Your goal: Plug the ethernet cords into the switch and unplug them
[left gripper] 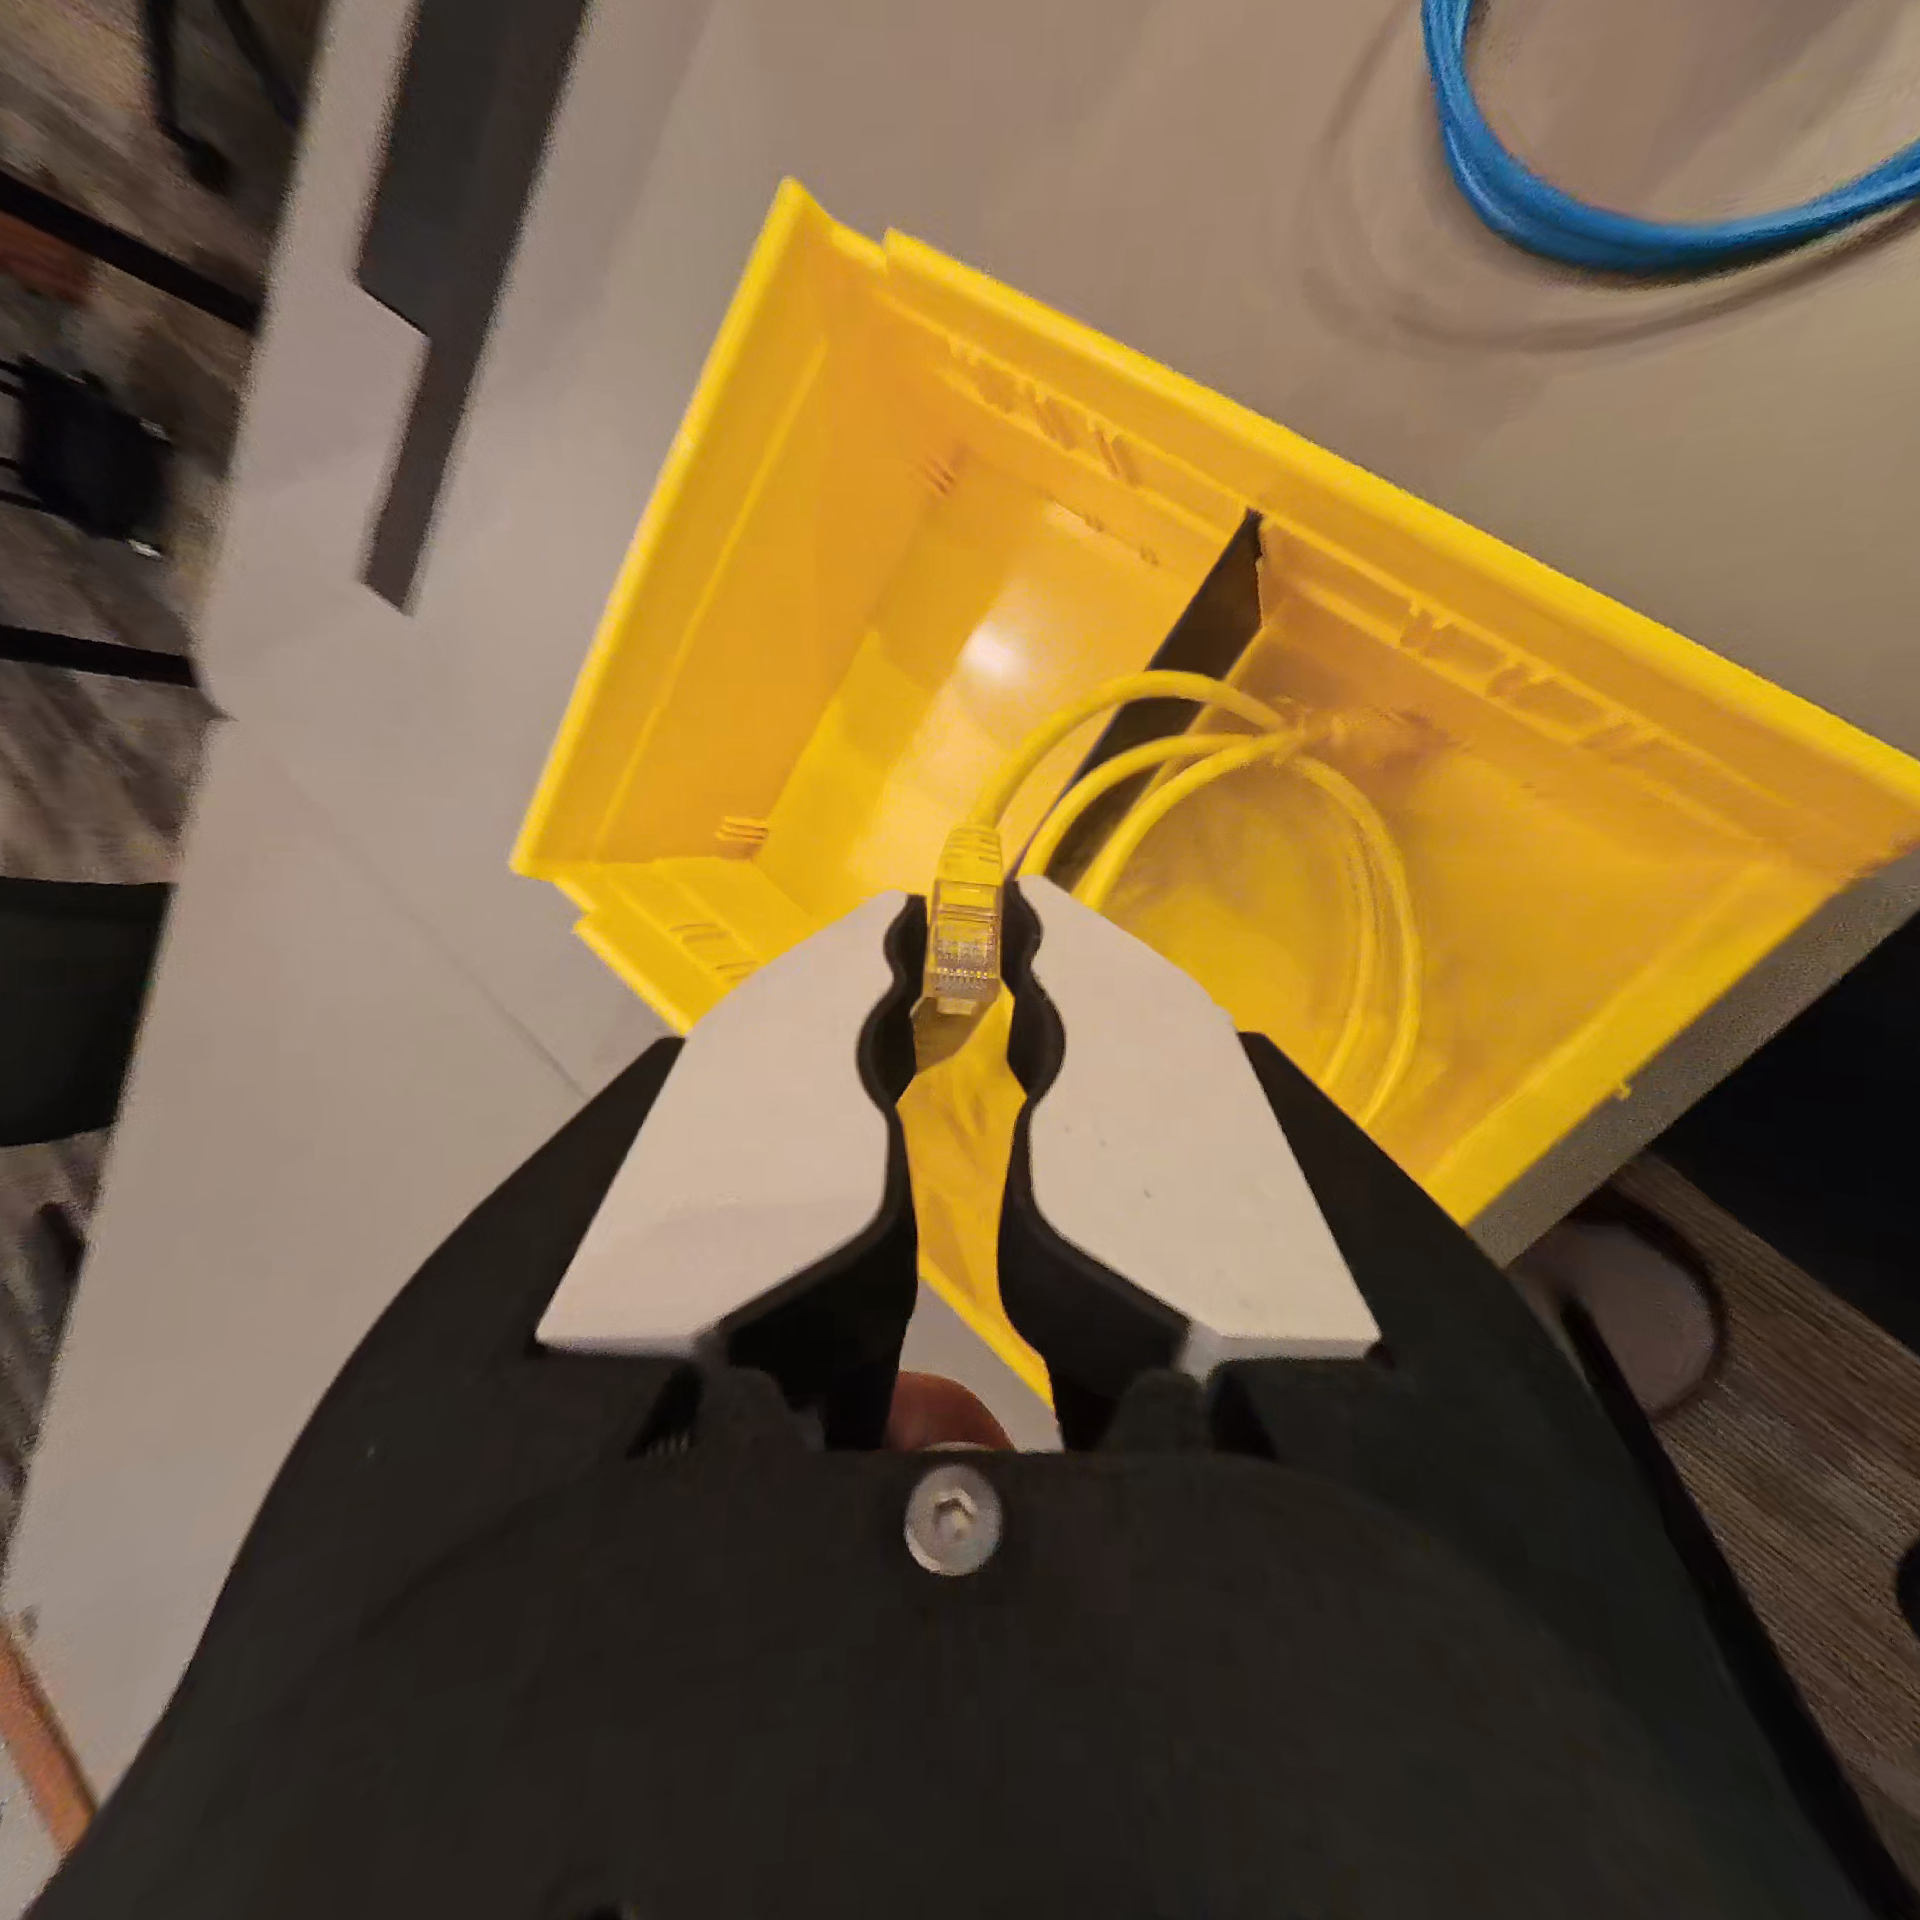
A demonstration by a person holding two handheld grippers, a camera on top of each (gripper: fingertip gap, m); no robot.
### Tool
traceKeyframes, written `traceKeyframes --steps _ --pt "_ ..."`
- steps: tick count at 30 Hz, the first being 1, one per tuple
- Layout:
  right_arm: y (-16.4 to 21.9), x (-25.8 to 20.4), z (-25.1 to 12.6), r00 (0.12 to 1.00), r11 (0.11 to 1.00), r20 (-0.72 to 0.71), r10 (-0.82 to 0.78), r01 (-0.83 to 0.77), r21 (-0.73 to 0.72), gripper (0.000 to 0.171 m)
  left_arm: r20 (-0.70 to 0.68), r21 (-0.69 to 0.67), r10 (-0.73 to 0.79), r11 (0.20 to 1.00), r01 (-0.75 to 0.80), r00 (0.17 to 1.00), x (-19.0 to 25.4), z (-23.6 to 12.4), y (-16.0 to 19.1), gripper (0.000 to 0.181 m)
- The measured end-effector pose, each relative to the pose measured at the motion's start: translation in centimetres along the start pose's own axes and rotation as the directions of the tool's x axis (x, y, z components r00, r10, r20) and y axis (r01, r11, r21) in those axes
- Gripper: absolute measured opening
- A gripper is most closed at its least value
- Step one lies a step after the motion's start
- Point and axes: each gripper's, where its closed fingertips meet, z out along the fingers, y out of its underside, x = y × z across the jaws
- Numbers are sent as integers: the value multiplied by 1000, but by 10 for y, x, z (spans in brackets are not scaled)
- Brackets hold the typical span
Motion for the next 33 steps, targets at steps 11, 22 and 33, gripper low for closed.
traceKeyframes --steps 11,22,33 --pt "-78 -25 -29 998 969 5 -57 54 240 67 299 350 36 925 -145 953 -20 -92 -89 13" --pt "-123 -73 -39 966 904 257 41 -146 403 69 253 612 155 739 -282 955 57 -86 -206 13" --pt "-123 -46 -53 993 888 113 22 -71 453 4 128 693 77 706 -145 989 61 -59 -215 14"
